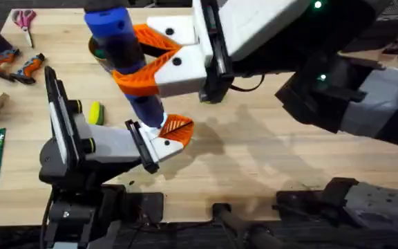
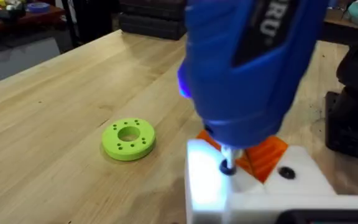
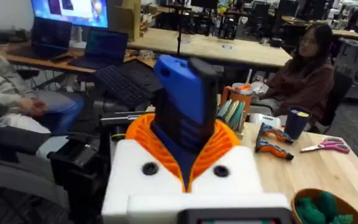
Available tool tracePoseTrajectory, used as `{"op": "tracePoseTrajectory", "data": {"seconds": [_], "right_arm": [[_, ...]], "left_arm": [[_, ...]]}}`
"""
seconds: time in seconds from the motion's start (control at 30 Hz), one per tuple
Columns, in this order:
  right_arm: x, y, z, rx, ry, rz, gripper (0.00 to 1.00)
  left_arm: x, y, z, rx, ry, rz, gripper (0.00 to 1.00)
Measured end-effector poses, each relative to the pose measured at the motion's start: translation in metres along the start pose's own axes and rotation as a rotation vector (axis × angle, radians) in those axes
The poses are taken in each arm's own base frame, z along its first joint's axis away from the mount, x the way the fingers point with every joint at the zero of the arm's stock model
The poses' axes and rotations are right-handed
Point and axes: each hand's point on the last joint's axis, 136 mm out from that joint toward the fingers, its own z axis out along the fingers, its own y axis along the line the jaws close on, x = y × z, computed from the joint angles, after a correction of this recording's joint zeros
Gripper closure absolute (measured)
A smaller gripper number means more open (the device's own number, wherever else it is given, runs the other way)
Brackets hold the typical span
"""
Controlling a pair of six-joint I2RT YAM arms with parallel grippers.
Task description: Pick up the gripper from the table and insert it into the empty holder that is missing its gripper. Then pick up a screw, insert it into the mounting hole, and use the screwdriver to tighten it. Finally, clean up the table by picking up the vegetable and placing it into the bucket.
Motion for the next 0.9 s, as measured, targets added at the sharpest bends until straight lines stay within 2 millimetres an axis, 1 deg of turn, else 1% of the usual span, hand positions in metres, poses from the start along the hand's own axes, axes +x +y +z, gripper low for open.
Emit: {"op": "tracePoseTrajectory", "data": {"seconds": [0.43,0.63,0.9], "right_arm": [[0.0017,0.0000,0.0000,0.000,0.006,0.008,0.974],[0.0047,-0.0038,-0.0020,0.011,0.020,0.024,0.974],[0.0028,-0.0062,-0.0033,0.019,0.014,0.001,0.974]], "left_arm": [[0.0001,0.0000,0.0000,0.000,0.000,0.000,0.997],[0.0000,-0.0004,0.0000,0.002,0.000,0.000,0.997],[0.0001,-0.0008,0.0000,0.005,0.000,0.000,0.997]]}}
